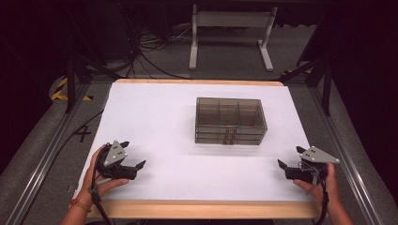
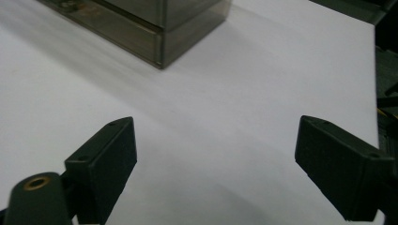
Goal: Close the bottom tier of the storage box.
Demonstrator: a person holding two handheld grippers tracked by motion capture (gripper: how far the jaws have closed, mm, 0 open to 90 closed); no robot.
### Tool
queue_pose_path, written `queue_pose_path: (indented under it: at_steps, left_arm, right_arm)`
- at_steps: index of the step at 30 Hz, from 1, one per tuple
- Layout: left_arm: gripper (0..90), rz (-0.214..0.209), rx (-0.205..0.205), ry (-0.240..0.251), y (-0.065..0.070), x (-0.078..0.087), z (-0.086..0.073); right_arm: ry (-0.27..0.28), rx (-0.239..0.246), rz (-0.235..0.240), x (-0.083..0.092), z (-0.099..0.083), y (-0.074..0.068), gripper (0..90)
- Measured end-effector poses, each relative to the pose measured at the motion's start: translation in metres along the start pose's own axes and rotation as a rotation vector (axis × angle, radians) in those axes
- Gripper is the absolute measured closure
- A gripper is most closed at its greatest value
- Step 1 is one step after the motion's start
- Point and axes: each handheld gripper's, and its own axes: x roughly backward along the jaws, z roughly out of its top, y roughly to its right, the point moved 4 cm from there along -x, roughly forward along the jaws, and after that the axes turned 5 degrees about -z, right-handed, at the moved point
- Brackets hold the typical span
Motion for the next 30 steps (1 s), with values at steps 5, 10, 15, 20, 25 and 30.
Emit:
queue_pose_path:
  at_steps: [5, 10, 15, 20, 25, 30]
  left_arm:
    - [8.1, 0.010, 0.129, 0.066, -0.016, 0.006, -0.018]
    - [7.2, 0.016, 0.141, 0.094, -0.017, 0.008, -0.019]
    - [6.5, 0.016, 0.133, 0.079, -0.016, 0.007, -0.019]
    - [6.1, 0.015, 0.136, 0.061, -0.017, 0.005, -0.019]
    - [6.4, 0.010, 0.107, 0.057, -0.015, 0.005, -0.018]
    - [6.6, 0.003, 0.114, 0.066, -0.015, 0.006, -0.019]
  right_arm:
    - [0.018, -0.104, -0.031, -0.001, -0.010, 0.013, 10.9]
    - [0.028, -0.112, -0.045, 0.000, -0.011, 0.014, 9.6]
    - [0.020, -0.125, -0.047, -0.001, -0.012, 0.015, 8.1]
    - [0.005, -0.132, -0.046, -0.003, -0.012, 0.016, 7.7]
    - [-0.024, -0.121, -0.047, -0.005, -0.012, 0.015, 7.5]
    - [-0.038, -0.115, -0.051, -0.007, -0.012, 0.014, 7.2]
